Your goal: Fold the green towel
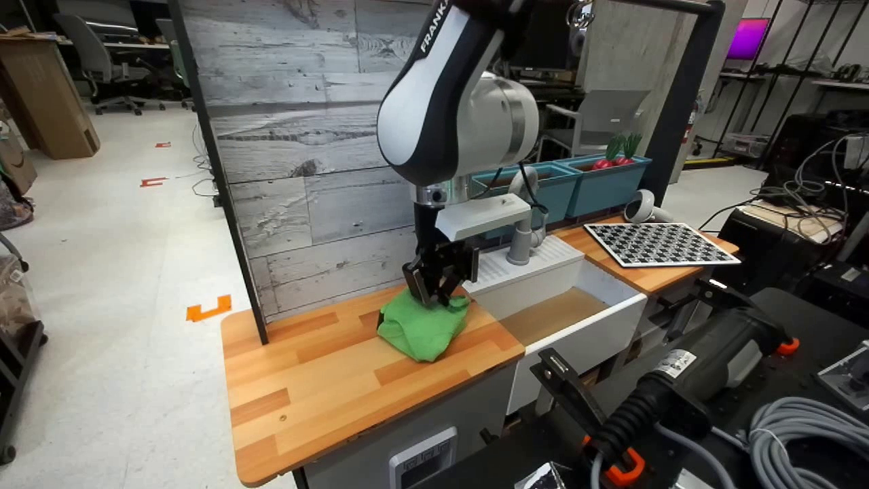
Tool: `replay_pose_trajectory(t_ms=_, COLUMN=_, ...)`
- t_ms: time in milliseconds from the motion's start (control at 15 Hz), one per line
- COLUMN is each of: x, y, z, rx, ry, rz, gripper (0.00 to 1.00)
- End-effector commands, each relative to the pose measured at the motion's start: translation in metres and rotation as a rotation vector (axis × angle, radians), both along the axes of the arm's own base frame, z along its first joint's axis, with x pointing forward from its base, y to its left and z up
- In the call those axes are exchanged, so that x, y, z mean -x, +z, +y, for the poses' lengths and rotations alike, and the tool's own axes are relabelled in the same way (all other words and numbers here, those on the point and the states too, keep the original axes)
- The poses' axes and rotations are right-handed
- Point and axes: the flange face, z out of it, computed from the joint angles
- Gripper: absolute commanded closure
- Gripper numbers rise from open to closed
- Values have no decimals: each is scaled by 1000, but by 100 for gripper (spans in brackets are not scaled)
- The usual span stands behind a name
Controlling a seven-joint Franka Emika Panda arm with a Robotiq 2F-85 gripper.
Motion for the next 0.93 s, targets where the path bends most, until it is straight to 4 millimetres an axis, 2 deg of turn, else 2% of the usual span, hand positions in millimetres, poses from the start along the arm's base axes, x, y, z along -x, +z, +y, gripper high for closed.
replay_pose_trajectory(t_ms=0, x=-17, y=-15, z=3, rx=-6, ry=-18, rz=32, gripper=100)
replay_pose_trajectory(t_ms=67, x=-19, y=-18, z=2, rx=-6, ry=-21, rz=39, gripper=100)
replay_pose_trajectory(t_ms=133, x=-20, y=-20, z=3, rx=-1, ry=-22, rz=45, gripper=75)
replay_pose_trajectory(t_ms=267, x=-23, y=-24, z=3, rx=4, ry=-26, rz=51, gripper=67)
replay_pose_trajectory(t_ms=533, x=-26, y=-25, z=4, rx=5, ry=-37, rz=43, gripper=38)
replay_pose_trajectory(t_ms=867, x=-16, y=-5, z=13, rx=-8, ry=-57, rz=-14, gripper=2)
